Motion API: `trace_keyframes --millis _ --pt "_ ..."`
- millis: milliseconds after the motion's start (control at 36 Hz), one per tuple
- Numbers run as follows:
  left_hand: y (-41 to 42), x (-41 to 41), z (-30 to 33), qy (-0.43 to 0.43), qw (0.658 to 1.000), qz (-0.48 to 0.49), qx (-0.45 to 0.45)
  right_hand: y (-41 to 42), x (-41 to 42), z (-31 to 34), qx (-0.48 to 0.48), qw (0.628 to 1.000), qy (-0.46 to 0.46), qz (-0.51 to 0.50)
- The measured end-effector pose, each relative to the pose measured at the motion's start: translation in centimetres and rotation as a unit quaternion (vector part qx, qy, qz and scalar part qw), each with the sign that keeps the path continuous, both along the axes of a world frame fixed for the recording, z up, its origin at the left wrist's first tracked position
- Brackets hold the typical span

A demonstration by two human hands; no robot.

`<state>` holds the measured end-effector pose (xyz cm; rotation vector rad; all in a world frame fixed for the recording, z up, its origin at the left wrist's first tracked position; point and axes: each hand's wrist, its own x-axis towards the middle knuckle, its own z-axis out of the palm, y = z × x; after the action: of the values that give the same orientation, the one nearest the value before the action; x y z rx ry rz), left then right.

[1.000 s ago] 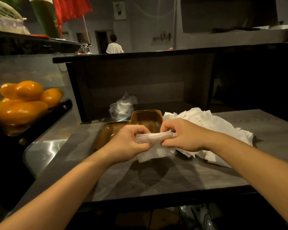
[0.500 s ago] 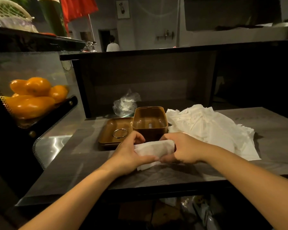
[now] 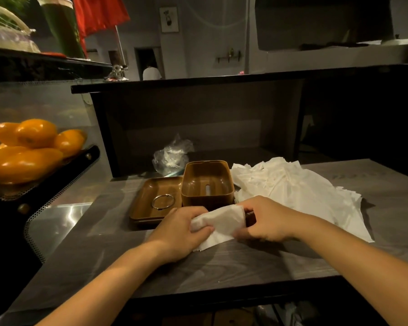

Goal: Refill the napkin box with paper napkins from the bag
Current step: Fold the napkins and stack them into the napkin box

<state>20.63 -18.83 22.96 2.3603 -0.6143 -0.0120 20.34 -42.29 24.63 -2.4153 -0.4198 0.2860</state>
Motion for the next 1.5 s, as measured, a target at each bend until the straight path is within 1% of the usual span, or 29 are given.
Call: trace_keyframes --millis 194,306,333,389,444,472,528,583,694,778,889,944,1000,1028,1083,1139,1250,1361,1500 --pt "-0.2 0.3 0.0 0.002 1.0 -0.006 0.012 -1.3 0.7 0.6 -0.061 0.998 -0.003 -0.019" --pt "-0.3 0.5 -0.1 -0.009 1.0 -0.015 0.008 -1.7 0.9 0.7 -0.093 0.995 -0.032 -0.031" --pt "-0.4 0.5 -0.1 -0.014 1.0 -0.019 0.007 -1.7 0.9 0.8 -0.11 0.991 -0.058 -0.039" --pt "-0.5 0.6 -0.2 -0.028 0.999 -0.028 0.009 -1.4 0.6 0.8 -0.154 0.974 -0.154 -0.054" --pt "-0.5 0.6 -0.3 -0.049 0.998 -0.032 0.019 -1.0 0.5 0.5 -0.211 0.944 -0.249 -0.044" --pt "-0.5 0.6 -0.4 -0.064 0.997 -0.032 0.028 -0.8 0.5 0.4 -0.241 0.929 -0.279 -0.027" --pt "-0.5 0.7 -0.7 -0.091 0.994 -0.03 0.048 -0.8 0.7 -0.3 -0.282 0.914 -0.292 -0.01" --pt "-0.4 0.7 -1.0 -0.102 0.993 -0.027 0.056 -1.5 0.9 -1.0 -0.295 0.914 -0.279 -0.012" --pt "-0.1 1.0 -1.3 -0.124 0.989 -0.02 0.073 -3.2 1.5 -2.1 -0.292 0.909 -0.297 0.011" --pt "0.0 1.2 -1.5 -0.135 0.987 -0.016 0.082 -4.1 2.1 -2.3 -0.288 0.904 -0.316 0.003" --pt "0.6 1.1 -1.6 -0.157 0.985 -0.006 0.074 -4.2 2.3 -1.6 -0.299 0.905 -0.303 -0.014" --pt "0.8 1.0 -1.5 -0.171 0.983 -0.01 0.063 -3.4 2.4 -0.8 -0.255 0.918 -0.303 -0.037" --pt "1.1 0.9 -1.4 -0.186 0.98 -0.016 0.063 -2.3 2.8 -0.3 -0.181 0.93 -0.314 -0.063" --pt "1.2 0.9 -1.3 -0.2 0.978 -0.013 0.066 -1.6 3.0 -0.1 -0.159 0.932 -0.322 -0.055" --pt "1.7 1.0 -1.2 -0.236 0.969 0.001 0.077 -0.6 3.7 0.0 -0.147 0.933 -0.328 -0.017" --pt "2.4 1.1 -1.2 -0.259 0.961 0.015 0.091 0.0 4.2 0.0 -0.165 0.93 -0.329 0.014" --pt "4.1 1.5 -1.5 -0.255 0.962 0.051 0.089 0.3 4.7 0.0 -0.183 0.922 -0.339 0.028" --pt "5.1 1.8 -1.7 -0.207 0.971 0.105 0.061 0.7 4.7 -0.1 -0.143 0.936 -0.322 0.019" --pt "5.7 2.1 -1.4 -0.184 0.976 0.101 0.058 2.5 4.6 0.2 -0.153 0.924 -0.349 0.028"
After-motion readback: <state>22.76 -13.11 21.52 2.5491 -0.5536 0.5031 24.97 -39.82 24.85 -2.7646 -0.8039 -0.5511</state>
